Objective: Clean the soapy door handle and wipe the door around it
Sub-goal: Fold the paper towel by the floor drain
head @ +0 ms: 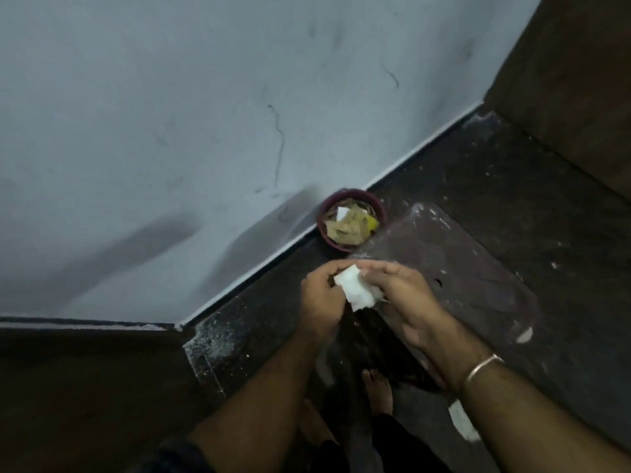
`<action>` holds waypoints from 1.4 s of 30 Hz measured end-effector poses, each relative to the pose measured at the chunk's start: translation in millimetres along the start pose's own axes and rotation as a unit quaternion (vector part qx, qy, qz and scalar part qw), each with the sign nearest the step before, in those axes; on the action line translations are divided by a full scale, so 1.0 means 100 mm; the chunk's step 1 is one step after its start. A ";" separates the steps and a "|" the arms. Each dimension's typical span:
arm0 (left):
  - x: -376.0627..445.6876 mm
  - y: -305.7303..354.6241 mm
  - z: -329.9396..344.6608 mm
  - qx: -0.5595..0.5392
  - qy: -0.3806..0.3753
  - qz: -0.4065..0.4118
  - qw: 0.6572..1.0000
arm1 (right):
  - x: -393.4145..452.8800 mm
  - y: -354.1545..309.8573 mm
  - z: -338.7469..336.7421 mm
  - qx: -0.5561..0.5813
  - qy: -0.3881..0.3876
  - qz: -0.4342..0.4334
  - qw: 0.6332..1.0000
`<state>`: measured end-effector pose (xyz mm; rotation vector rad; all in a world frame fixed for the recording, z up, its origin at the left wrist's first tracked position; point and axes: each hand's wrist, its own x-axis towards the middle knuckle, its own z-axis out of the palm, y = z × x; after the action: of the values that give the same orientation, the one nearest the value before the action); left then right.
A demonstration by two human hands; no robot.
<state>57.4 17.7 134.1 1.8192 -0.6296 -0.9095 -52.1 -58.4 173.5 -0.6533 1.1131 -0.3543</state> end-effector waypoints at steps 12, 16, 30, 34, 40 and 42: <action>-0.94 1.62 -1.89 -0.137 0.199 0.041 0.969 | -1.31 -0.85 1.88 -0.130 -0.280 -0.159 0.938; -1.34 1.81 -2.48 -0.187 0.287 0.050 0.938 | -1.67 -0.86 2.49 -0.147 -0.355 -0.172 0.907; -2.50 1.54 -4.03 -0.436 0.350 0.024 0.829 | -2.32 0.04 4.20 -0.307 -0.431 -0.265 0.806; -2.59 1.33 -4.25 -0.464 0.346 0.007 0.816 | -2.33 0.37 4.48 -0.351 -0.433 -0.278 0.782; -2.51 1.06 -4.56 -0.432 0.427 0.016 0.794 | -2.32 0.73 4.81 -0.342 -0.445 -0.238 0.793; -2.47 1.01 -4.67 -0.447 0.431 0.020 0.784 | -2.26 0.80 4.94 -0.317 -0.476 -0.172 0.802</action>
<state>287.7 410.9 419.3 1.1125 0.3343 -0.1627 299.2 282.6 422.7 -1.4392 0.0879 0.0903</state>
